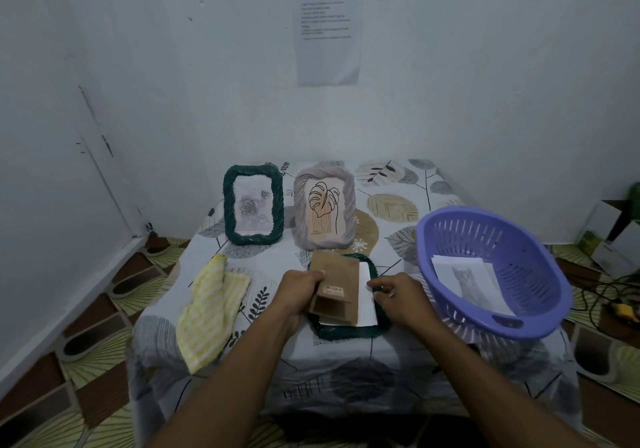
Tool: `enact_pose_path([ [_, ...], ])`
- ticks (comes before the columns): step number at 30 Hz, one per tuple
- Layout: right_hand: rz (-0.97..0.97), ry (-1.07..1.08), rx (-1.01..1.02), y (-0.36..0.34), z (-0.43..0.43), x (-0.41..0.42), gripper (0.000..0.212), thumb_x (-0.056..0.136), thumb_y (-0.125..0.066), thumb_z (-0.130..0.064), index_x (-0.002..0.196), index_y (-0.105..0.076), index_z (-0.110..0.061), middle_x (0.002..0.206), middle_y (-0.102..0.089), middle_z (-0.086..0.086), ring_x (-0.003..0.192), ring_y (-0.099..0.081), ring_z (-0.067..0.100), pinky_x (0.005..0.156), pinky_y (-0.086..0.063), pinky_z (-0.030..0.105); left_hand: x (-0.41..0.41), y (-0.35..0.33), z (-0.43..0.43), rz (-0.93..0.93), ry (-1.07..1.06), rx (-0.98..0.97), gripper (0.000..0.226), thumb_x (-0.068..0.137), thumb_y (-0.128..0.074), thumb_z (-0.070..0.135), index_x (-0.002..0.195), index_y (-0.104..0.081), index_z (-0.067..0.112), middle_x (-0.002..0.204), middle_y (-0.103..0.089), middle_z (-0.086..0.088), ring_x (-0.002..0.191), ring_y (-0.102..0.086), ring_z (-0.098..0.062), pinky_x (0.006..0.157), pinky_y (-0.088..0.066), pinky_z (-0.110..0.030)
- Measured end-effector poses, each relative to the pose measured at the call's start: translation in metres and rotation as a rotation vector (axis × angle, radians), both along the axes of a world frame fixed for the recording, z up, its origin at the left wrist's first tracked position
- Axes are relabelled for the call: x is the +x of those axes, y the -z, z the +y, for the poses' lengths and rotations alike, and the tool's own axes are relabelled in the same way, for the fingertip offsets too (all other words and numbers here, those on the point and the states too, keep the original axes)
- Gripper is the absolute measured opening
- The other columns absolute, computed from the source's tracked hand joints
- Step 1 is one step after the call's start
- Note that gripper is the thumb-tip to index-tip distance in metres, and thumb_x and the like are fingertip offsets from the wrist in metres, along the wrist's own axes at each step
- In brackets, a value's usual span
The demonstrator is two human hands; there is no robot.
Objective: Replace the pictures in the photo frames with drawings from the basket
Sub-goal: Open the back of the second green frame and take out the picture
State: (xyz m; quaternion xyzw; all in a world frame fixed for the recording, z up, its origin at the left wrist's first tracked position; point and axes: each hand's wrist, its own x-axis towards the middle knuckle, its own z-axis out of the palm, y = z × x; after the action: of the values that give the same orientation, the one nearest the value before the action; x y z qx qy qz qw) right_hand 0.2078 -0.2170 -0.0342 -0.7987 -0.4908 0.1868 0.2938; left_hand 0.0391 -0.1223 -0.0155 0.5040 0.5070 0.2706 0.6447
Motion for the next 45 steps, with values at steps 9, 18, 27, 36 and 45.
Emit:
enact_pose_path([
  [9, -0.106, -0.027, -0.032, 0.005, 0.005, -0.004, 0.029, 0.090, -0.061, -0.019, 0.118, -0.068, -0.022, 0.128, -0.055, 0.008, 0.109, -0.057, 0.025, 0.096, -0.045, 0.033, -0.054, -0.003, 0.028, 0.009, -0.200, 0.104, 0.018, 0.094, -0.054, 0.017, 0.091, -0.068, 0.005, 0.086, -0.073, -0.013, 0.072, -0.066, -0.022, 0.060, -0.049, -0.027],
  [18, -0.162, -0.017, -0.046, 0.005, 0.006, -0.010, 0.026, 0.091, -0.060, -0.022, 0.117, -0.066, -0.022, 0.125, -0.049, 0.008, 0.107, -0.056, 0.026, 0.093, -0.045, 0.033, -0.070, 0.021, 0.034, 0.438, -0.082, 0.423, 0.019, 0.088, -0.060, 0.019, 0.072, -0.060, 0.010, 0.082, -0.068, -0.009, 0.081, -0.064, -0.023, 0.072, -0.049, -0.033],
  [27, -0.154, -0.011, -0.023, 0.007, 0.006, -0.010, 0.025, 0.093, -0.056, -0.019, 0.116, -0.066, -0.020, 0.124, -0.049, 0.008, 0.107, -0.056, 0.024, 0.096, -0.045, 0.035, -0.064, 0.023, 0.025, 0.483, -0.021, 0.555, 0.025, 0.089, -0.061, 0.022, 0.104, -0.071, 0.005, 0.108, -0.069, -0.009, 0.097, -0.062, -0.021, 0.084, -0.049, -0.028],
  [36, -0.169, 0.003, -0.070, 0.005, 0.007, -0.011, 0.030, 0.092, -0.059, -0.026, 0.121, -0.062, -0.018, 0.127, -0.048, 0.008, 0.110, -0.055, 0.026, 0.096, -0.045, 0.034, -0.050, 0.022, 0.023, 0.578, 0.068, 0.647, 0.023, 0.081, -0.058, 0.035, 0.092, -0.072, 0.021, 0.107, -0.063, -0.003, 0.104, -0.054, -0.024, 0.092, -0.048, -0.040],
  [45, -0.174, 0.083, -0.077, 0.012, 0.014, -0.012, 0.039, 0.082, -0.068, -0.036, 0.053, -0.043, -0.023, 0.079, -0.042, 0.009, 0.060, -0.042, 0.015, 0.056, -0.033, 0.026, -0.009, 0.035, 0.004, 0.749, 0.235, 0.774, 0.030, 0.078, -0.064, 0.049, 0.097, -0.067, 0.026, 0.114, -0.055, 0.000, 0.118, -0.038, -0.023, 0.097, -0.036, -0.039],
])
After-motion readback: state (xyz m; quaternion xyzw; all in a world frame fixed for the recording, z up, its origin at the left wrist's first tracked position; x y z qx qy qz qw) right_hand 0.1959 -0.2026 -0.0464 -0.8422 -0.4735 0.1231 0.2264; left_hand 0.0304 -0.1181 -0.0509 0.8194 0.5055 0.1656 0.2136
